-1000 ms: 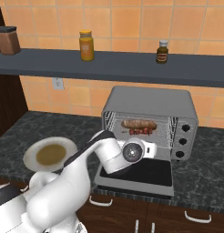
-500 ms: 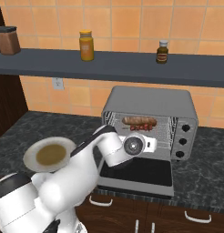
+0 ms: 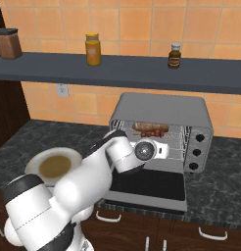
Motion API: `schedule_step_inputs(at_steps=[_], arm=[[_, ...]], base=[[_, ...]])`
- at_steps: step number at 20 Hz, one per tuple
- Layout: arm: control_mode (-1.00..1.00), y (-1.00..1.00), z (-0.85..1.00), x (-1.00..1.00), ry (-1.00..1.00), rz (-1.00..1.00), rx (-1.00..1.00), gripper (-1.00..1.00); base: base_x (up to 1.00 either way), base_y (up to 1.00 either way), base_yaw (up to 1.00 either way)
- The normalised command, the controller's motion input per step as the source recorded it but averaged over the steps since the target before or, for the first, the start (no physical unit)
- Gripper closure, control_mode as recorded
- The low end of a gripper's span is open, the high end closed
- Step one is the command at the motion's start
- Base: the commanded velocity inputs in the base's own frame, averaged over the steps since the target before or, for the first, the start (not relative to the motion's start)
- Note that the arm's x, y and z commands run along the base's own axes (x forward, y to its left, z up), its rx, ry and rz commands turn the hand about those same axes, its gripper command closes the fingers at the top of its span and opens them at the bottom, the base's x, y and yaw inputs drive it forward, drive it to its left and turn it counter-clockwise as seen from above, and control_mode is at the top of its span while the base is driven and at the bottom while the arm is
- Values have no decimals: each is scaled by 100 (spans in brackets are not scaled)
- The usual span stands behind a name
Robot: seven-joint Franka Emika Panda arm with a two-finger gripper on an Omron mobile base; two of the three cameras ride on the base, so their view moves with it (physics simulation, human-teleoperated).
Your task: Pick up the kebab skewer and baguette bread, and place them inside the toaster oven. Close the toaster oven door and start by setting the timer.
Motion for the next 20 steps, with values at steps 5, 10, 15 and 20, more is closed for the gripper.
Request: schedule_step_inputs(at_steps=[5,10,15,20], arm=[[-100,0,0,20,0,0,0,-100],[-100,0,0,19,0,0,0,-100],[-100,0,0,20,0,0,0,-100],[-100,0,0,11,0,0,0,-100]], base=[[0,0,0],[0,0,0],[0,0,0],[0,0,0]])
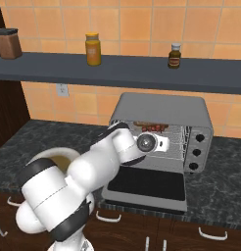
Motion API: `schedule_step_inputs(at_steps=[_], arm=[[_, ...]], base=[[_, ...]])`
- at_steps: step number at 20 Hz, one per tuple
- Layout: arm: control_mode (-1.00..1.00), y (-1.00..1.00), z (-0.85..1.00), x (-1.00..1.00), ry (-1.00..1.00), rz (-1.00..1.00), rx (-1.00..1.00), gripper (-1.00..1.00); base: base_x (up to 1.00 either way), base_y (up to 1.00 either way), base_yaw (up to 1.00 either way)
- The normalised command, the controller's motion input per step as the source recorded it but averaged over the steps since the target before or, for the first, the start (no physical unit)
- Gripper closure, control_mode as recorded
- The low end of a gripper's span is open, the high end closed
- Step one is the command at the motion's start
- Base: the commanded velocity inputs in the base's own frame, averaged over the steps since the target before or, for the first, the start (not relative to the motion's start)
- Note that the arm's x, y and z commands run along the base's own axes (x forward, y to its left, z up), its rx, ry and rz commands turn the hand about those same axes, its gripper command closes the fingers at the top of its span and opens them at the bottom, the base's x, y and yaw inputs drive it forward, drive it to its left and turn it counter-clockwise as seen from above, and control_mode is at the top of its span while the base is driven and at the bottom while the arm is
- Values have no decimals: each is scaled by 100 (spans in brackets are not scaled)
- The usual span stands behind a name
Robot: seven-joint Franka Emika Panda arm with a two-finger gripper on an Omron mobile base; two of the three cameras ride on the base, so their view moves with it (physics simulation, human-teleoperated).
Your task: Pick up the kebab skewer and baguette bread, and place them inside the toaster oven. Close the toaster oven door and start by setting the timer.
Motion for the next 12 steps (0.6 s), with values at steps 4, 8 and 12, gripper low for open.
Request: schedule_step_inputs(at_steps=[4,8,12], arm=[[-100,-1,0,-19,0,0,0,-100],[-100,-11,4,-74,0,0,0,-100],[-100,-33,6,-98,0,-2,0,-100]], base=[[0,0,0],[0,0,0],[0,0,0]])
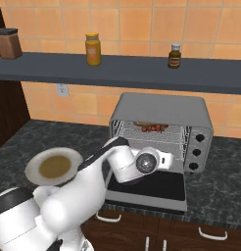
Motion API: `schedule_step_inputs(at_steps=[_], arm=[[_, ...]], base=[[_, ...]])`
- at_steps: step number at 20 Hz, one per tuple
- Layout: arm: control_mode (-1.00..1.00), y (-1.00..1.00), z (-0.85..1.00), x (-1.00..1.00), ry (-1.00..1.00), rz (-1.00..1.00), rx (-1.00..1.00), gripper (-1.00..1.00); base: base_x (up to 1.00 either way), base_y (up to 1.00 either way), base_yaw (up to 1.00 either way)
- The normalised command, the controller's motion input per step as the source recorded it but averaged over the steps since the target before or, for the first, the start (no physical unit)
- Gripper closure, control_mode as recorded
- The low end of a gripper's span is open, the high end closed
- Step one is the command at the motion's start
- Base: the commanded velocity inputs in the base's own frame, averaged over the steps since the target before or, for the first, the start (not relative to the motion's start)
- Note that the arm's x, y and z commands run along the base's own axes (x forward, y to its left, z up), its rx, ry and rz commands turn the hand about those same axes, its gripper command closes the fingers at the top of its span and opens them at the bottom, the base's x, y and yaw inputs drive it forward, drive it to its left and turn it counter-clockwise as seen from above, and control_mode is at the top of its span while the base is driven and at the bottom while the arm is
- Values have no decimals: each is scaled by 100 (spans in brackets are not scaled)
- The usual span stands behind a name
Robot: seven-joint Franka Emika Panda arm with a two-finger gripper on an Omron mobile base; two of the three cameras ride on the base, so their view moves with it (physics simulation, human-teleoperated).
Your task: Pick up the kebab skewer and baguette bread, and place them inside the toaster oven. Close the toaster oven door and start by setting the timer.
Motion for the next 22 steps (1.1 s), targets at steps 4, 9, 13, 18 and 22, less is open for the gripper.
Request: schedule_step_inputs(at_steps=[4,9,13,18,22], arm=[[-100,-43,8,-100,0,0,0,-100],[-100,-21,-4,-74,0,0,0,-100],[-100,-4,-4,-40,0,0,0,-100],[-100,-3,-11,-35,0,0,0,-100],[-100,-4,-29,-31,0,0,0,-100]], base=[[0,0,0],[0,0,0],[0,0,0],[0,0,0],[0,0,0]])
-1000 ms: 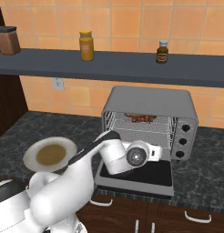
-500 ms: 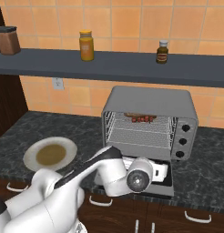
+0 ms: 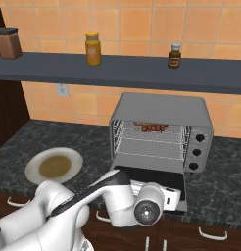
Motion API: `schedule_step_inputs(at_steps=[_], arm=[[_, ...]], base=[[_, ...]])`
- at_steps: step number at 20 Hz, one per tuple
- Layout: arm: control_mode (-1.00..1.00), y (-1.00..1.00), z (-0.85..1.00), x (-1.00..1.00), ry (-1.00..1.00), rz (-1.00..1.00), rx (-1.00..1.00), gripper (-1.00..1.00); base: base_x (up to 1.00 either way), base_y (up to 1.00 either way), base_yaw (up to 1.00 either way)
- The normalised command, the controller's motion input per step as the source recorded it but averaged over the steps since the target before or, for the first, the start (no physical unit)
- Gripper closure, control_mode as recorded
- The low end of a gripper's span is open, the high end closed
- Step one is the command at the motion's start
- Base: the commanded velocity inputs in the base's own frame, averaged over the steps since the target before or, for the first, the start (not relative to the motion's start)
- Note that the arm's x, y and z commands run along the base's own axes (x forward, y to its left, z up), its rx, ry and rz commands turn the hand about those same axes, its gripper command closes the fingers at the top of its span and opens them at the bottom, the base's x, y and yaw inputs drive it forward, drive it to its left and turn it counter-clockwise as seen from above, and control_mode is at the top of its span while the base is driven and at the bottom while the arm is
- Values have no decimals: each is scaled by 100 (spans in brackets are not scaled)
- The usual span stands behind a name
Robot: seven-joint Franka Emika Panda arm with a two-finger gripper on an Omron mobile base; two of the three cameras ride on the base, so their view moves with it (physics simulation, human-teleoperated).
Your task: Pick up the kebab skewer and baguette bread, and place them inside the toaster oven. Close the toaster oven door and start by setting the timer.
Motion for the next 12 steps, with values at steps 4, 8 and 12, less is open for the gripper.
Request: schedule_step_inputs(at_steps=[4,8,12], arm=[[-100,-1,-34,-18,0,0,0,-100],[-100,0,-21,-2,0,0,0,-100],[-100,-1,-12,-8,0,0,0,-100]], base=[[0,0,0],[0,0,0],[0,0,0]])
